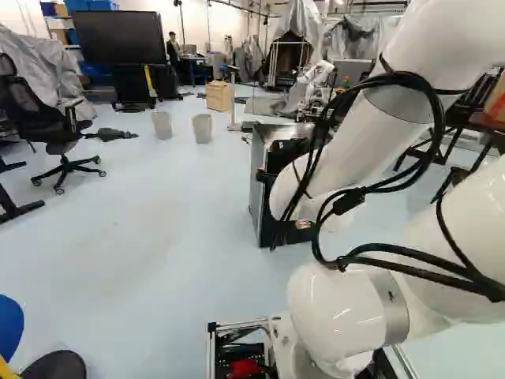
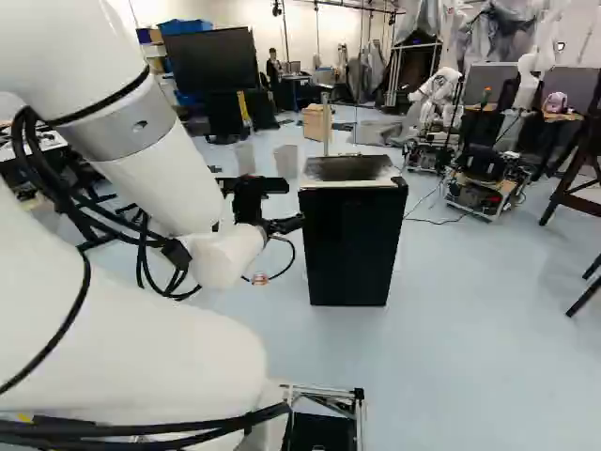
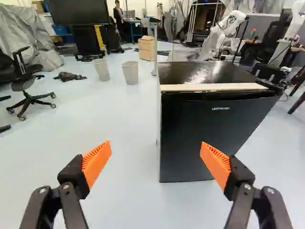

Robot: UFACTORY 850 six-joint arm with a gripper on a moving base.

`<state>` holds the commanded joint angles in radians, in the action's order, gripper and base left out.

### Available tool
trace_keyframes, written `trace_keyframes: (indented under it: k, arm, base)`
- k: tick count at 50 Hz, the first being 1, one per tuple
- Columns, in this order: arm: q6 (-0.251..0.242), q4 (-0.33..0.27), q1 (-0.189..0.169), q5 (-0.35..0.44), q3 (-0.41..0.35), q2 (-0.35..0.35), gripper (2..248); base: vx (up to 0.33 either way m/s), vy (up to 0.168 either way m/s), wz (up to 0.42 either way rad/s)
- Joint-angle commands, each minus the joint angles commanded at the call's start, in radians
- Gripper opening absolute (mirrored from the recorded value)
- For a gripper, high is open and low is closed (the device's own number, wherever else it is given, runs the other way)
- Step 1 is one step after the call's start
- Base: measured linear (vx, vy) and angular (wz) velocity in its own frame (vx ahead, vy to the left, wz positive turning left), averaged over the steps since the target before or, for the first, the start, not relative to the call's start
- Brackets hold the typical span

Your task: Grab a drink from the fridge

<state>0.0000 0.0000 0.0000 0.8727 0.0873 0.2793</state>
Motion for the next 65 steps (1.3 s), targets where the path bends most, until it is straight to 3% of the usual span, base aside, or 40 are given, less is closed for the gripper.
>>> trace_keyframes:
  k: [65]
  arm:
    - [0.0, 0.0, 0.0, 0.0, 0.0, 0.0, 247]
  base:
    - [-0.001, -0.002, -0.008]
